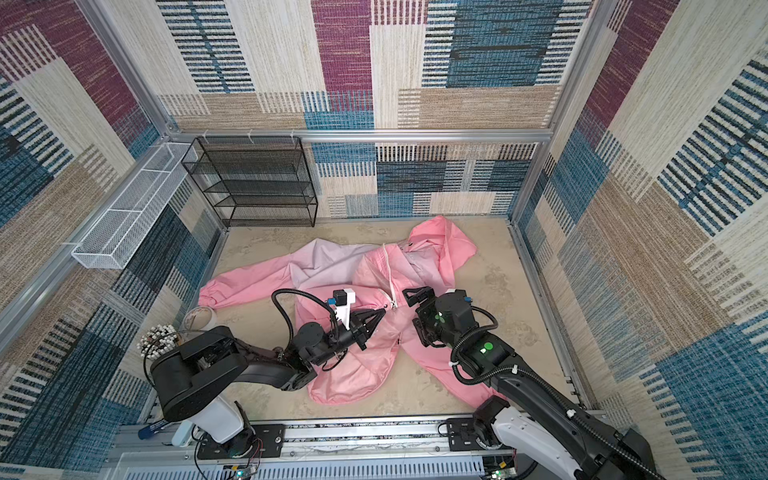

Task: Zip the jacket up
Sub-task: 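Move the right gripper to the zipper slider beside the left gripper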

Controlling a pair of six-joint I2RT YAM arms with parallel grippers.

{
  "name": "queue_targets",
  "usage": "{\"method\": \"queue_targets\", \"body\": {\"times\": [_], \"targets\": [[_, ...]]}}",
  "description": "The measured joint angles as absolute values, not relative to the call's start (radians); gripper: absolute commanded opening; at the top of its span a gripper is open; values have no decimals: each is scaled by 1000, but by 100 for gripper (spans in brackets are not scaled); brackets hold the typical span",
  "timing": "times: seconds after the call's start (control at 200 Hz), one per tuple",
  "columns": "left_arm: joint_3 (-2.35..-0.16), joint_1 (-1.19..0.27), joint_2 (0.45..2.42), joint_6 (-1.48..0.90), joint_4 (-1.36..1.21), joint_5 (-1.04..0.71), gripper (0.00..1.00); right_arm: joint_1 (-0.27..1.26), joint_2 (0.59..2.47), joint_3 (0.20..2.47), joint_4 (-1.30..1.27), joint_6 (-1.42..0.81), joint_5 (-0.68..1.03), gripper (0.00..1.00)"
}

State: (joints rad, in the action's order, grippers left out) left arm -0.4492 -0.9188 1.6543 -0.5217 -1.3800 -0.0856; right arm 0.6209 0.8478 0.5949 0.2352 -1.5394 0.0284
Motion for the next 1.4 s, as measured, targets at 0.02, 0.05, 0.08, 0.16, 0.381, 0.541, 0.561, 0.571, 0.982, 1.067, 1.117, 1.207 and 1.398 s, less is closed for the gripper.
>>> {"method": "queue_targets", "body": {"times": [0.02,0.05,0.08,0.16,0.381,0.541,0.561,0.571,0.982,1.067,1.117,1.207,1.398], "targets": [[-449,-919,1654,-521,-1380,-86,0,622,848,593,234,-1544,36,100],[-448,-919,1654,-521,-1380,-86,0,623,852,590,228,-1547,48,100],[-447,-919,1654,-521,-1380,-86,0,626,859,589,223,-1547,62,98],[-441,-921,1651,-521,-1380,-85,0,641,878,594,203,-1548,87,93],[-434,-924,1637,-520,-1379,-82,0,654,876,595,100,-1552,112,81],[-433,-924,1636,-520,-1379,-81,0,657,879,585,50,-1570,140,81],[-433,-924,1636,-520,-1379,-81,0,657,879,583,44,-1570,142,81],[-433,-924,1636,-520,-1380,-81,0,658,879,582,42,-1571,144,81],[-433,-925,1636,-520,-1379,-81,0,660,912,543,-46,-1586,149,79],[-433,-925,1636,-520,-1379,-81,0,660,918,543,-71,-1589,150,78],[-433,-925,1636,-520,-1379,-81,0,660,918,543,-79,-1589,150,78],[-433,-925,1636,-520,-1379,-81,0,660,914,540,-99,-1596,150,77],[-433,-925,1636,-520,-1380,-78,0,660,907,538,-113,-1599,150,74]]}}
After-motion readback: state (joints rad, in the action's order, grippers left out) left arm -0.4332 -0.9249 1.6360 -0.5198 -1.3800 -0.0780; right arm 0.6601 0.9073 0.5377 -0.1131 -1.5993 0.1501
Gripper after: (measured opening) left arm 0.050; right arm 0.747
